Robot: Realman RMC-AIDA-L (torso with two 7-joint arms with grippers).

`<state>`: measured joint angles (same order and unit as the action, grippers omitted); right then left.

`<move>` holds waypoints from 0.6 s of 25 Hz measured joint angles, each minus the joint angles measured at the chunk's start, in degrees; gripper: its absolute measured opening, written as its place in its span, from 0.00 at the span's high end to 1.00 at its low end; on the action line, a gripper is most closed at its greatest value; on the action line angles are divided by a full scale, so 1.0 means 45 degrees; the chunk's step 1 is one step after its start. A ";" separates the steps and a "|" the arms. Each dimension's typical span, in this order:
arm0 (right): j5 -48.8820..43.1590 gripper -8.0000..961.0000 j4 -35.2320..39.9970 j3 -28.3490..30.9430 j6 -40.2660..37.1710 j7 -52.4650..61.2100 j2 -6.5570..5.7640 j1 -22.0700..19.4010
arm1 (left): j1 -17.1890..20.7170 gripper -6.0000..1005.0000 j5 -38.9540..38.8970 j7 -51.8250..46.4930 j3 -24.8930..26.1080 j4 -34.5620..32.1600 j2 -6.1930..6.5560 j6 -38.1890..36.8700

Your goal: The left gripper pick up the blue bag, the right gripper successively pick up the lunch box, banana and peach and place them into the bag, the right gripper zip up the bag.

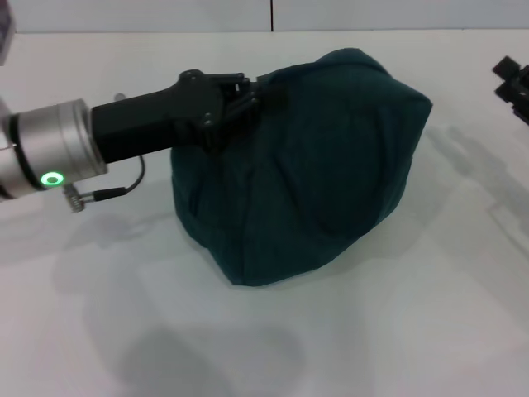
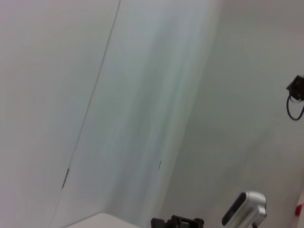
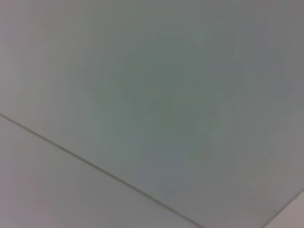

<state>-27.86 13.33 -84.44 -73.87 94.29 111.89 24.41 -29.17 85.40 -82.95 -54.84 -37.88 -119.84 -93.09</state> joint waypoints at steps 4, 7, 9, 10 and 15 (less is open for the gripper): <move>-0.0023 0.40 -0.0009 0.0365 -0.0435 -0.0040 -0.0058 -0.0259 | -0.0687 0.89 -0.0025 0.0311 -0.0051 0.0965 -0.0005 0.0252; -0.0032 0.27 -0.0034 0.0386 -0.0579 -0.0054 -0.0083 -0.0289 | -0.1016 0.88 -0.0062 0.0674 -0.0111 0.1594 -0.0007 0.0532; -0.0056 0.20 -0.0028 0.0385 -0.0685 -0.0078 -0.0102 -0.0291 | -0.1152 0.87 -0.0179 0.0730 -0.0116 0.1915 -0.0009 0.0776; -0.0066 0.17 -0.0022 0.0377 -0.0765 -0.0092 -0.0128 -0.0293 | -0.1179 0.87 -0.0292 0.0729 -0.0117 0.1994 -0.0009 0.0857; -0.0189 0.13 0.0010 0.0309 -0.1407 -0.0467 -0.0287 -0.0259 | -0.1130 0.82 -0.1127 0.0733 -0.0117 0.2143 -0.0009 0.0965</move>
<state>-28.71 13.38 -83.05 -80.20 92.18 110.60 23.24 -34.25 80.33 -79.65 -55.37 -28.23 -119.88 -88.75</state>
